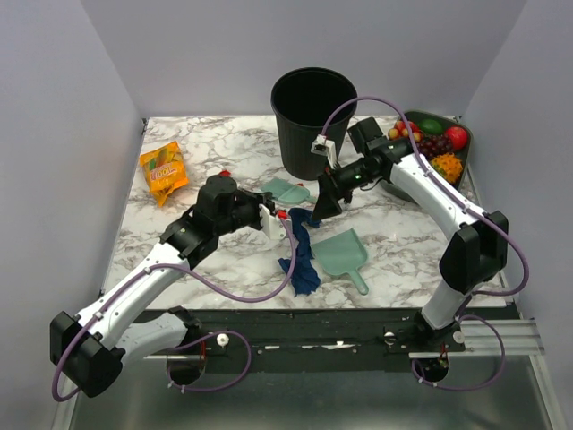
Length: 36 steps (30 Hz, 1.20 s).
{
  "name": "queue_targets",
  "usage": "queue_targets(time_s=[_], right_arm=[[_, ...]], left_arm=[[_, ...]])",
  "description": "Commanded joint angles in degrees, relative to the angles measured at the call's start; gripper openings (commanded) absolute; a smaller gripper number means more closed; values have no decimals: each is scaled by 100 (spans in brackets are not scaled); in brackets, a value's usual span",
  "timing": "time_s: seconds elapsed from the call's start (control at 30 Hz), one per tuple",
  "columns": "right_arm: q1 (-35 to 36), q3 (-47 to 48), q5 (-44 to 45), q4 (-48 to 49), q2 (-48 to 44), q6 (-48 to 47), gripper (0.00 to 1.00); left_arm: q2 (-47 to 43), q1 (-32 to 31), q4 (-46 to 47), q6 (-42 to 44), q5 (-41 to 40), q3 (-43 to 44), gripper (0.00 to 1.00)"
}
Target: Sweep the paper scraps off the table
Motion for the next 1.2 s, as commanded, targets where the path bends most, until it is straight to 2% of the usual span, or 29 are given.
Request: queue_targets(time_s=[0.0, 0.17, 0.33, 0.47, 0.8, 0.97, 1.07, 1.1, 1.17], right_arm=[[33, -103, -203, 161, 152, 232, 92], [33, -94, -203, 275, 100, 258, 84], [33, -24, -71, 398, -24, 241, 80], [33, -41, 95, 433, -103, 223, 71], [33, -234, 412, 398, -331, 197, 64], [41, -322, 613, 345, -463, 92, 64], [33, -287, 1095, 398, -726, -311, 74], [33, -313, 1193, 450, -823, -670, 81], [42, -418, 1212, 477, -1209, -1137, 84]], left_arm=[[-41, -66, 430, -32, -36, -16, 0], [-58, -119, 343, 3, 8, -34, 0], [-84, -180, 290, 30, 17, -95, 0], [-58, -215, 333, -101, -27, -95, 0], [-93, -233, 360, -49, -124, -236, 0], [-58, -233, 299, -189, -194, -192, 0], [143, -233, -227, -478, -168, 210, 0], [222, -233, -403, -576, -124, 352, 0], [398, -233, -869, -926, 59, 667, 0]])
